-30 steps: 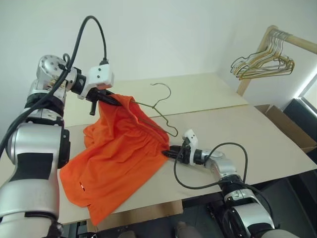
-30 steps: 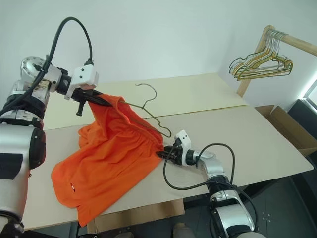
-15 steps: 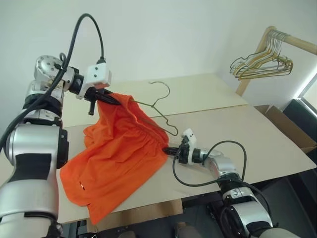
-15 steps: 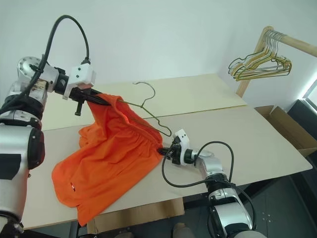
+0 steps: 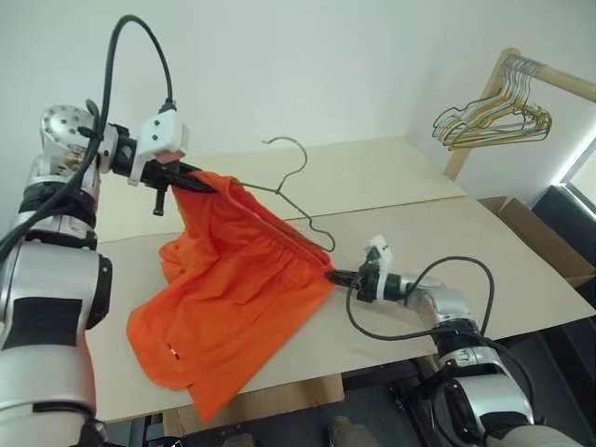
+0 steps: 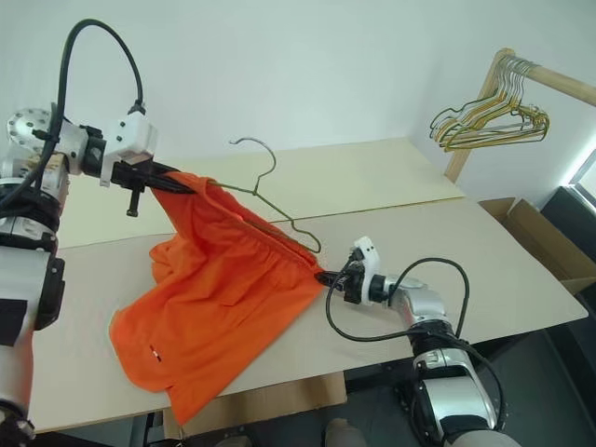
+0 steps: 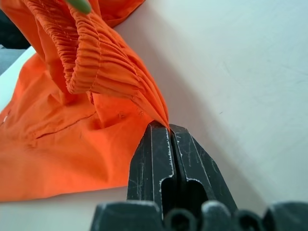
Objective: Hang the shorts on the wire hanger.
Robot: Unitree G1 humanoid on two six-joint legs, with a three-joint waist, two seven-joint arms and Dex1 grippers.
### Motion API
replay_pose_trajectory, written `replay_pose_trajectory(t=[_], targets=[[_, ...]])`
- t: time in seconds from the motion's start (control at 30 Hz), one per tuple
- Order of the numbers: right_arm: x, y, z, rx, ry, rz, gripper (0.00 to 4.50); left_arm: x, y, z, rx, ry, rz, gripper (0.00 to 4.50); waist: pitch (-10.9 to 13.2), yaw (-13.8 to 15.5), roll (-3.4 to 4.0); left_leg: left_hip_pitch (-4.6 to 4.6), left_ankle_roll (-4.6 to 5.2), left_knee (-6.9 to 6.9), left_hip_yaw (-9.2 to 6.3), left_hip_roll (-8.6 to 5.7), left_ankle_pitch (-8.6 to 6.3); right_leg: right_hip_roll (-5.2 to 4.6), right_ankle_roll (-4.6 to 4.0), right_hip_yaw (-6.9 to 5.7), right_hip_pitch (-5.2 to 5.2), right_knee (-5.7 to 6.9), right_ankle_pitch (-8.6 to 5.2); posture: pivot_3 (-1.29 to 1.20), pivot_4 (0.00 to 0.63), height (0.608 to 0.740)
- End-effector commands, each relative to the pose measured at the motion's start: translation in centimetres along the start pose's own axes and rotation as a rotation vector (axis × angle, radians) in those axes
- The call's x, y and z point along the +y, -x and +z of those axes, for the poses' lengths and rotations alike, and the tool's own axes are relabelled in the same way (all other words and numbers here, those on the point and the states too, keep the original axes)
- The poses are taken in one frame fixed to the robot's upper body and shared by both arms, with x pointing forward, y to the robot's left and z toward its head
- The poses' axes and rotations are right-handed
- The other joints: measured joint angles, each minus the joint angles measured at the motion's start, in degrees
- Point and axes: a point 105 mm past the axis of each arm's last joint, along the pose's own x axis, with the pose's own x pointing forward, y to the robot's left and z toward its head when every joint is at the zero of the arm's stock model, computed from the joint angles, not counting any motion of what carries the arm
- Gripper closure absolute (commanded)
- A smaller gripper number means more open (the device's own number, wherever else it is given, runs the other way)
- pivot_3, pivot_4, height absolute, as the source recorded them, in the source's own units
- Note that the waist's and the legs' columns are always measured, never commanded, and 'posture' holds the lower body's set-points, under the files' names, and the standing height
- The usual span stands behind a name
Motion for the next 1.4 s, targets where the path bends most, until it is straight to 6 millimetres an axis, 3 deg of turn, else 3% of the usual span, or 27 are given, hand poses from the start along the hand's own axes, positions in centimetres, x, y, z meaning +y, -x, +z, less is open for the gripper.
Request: replay_pose_trajectory(t=[0.03,0.37,0.77,0.93,1.1,1.2,1.4], targets=[[-0.8,1.1,0.5,0.005,-0.001,-0.037,4.46,0.8,2.0,1.4,-0.035,-0.061,0.061,4.5,0.0,0.1,0.0,0.0,0.0,0.01,0.0,0.0,0.0,0.0,0.0,0.0,0.0,0.0,0.0,-0.02,0.0,0.74],[-1.5,1.2,0.3,0.044,-0.027,-0.057,4.46,-0.3,2.6,-0.3,0.058,-0.088,0.027,4.5,0.0,0.1,0.0,-0.01,0.0,0.03,0.02,0.0,0.0,0.0,0.0,0.01,0.0,-0.01,-0.01,-0.01,0.0,0.74],[-1.8,1.3,-0.1,0.073,-0.03,-0.07,4.46,0.0,4.0,0.1,-0.025,-0.037,0.093,4.5,0.0,0.1,0.0,-0.06,0.0,0.04,0.02,0.0,0.0,0.0,0.01,0.01,-0.03,-0.01,-0.01,0.0,0.0,0.74],[-1.6,1.4,0.5,0.066,0.0,-0.063,4.46,-1.6,4.2,-3.0,0.235,-0.118,-0.02,4.5,0.0,0.0,0.0,-0.04,0.0,0.05,0.03,0.0,0.0,0.01,0.0,0.01,-0.03,-0.01,-0.01,0.0,0.0,0.74],[-0.5,1.9,2.6,0.05,0.093,-0.009,4.46,-1.1,3.5,-2.1,0.164,-0.135,0.012,4.5,0.0,0.3,0.0,-0.11,0.0,0.08,0.03,0.0,0.0,0.0,0.0,0.0,-0.06,-0.02,-0.01,0.01,0.0,0.74],[1.0,2.1,4.4,0.071,0.249,0.029,4.46,-0.6,2.7,-1.2,0.074,-0.133,0.048,4.5,0.0,0.8,0.0,-0.19,0.01,0.12,0.02,0.0,0.0,-0.02,0.01,-0.04,-0.07,-0.03,-0.01,0.0,0.0,0.74],[5.0,2.2,10.0,0.105,0.596,0.056,4.46,-0.2,1.2,-1.4,0.016,-0.132,0.124,4.5,0.0,1.3,0.02,-0.27,0.04,0.18,0.03,0.02,-0.02,-0.01,0.02,-0.05,-0.18,0.0,-0.01,-0.01,0.0,0.74]])
